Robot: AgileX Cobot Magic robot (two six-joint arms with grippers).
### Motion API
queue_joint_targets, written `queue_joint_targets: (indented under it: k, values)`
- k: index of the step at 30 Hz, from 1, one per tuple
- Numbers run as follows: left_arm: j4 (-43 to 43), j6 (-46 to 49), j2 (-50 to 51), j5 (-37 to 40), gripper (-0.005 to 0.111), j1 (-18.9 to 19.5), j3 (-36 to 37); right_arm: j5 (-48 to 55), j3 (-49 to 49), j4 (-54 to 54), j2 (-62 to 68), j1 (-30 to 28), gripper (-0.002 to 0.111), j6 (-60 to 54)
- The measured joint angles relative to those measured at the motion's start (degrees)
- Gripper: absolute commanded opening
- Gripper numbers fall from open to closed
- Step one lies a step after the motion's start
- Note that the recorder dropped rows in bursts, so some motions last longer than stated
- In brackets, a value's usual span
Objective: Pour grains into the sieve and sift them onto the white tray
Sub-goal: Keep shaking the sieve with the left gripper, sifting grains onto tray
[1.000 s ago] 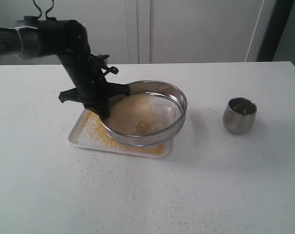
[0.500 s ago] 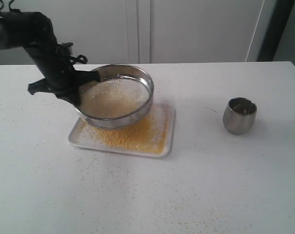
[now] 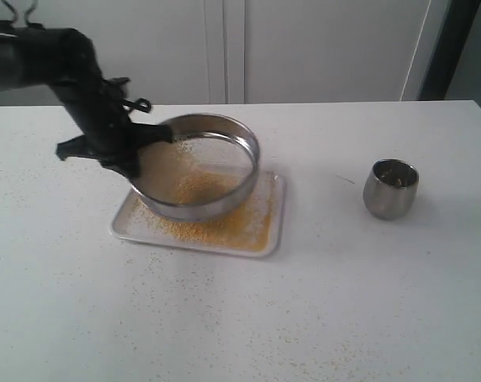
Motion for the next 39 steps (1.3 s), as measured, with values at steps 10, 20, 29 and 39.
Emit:
queue_joint_targets:
  k: [10, 20, 29, 39]
  values:
    - [6.5, -4.9, -1.4, 6.1, 0.0, 3.0, -1.1, 0.0, 0.0, 0.0, 0.0, 0.0, 0.0, 0.0]
    - [4.9, -3.9, 0.0, 8.7, 0.0, -1.6, -3.0, 0.0, 0.0, 0.0, 0.0, 0.0, 0.0, 0.0]
    - [2.4, -2.3, 2.4, 1.9, 0.0, -4.7, -2.7, 0.0, 0.0, 0.0, 0.0, 0.0, 0.0, 0.0]
    - [5.9, -4.8, 0.1, 6.7, 0.0, 2.0, -3.2, 0.0, 0.0, 0.0, 0.0, 0.0, 0.0, 0.0]
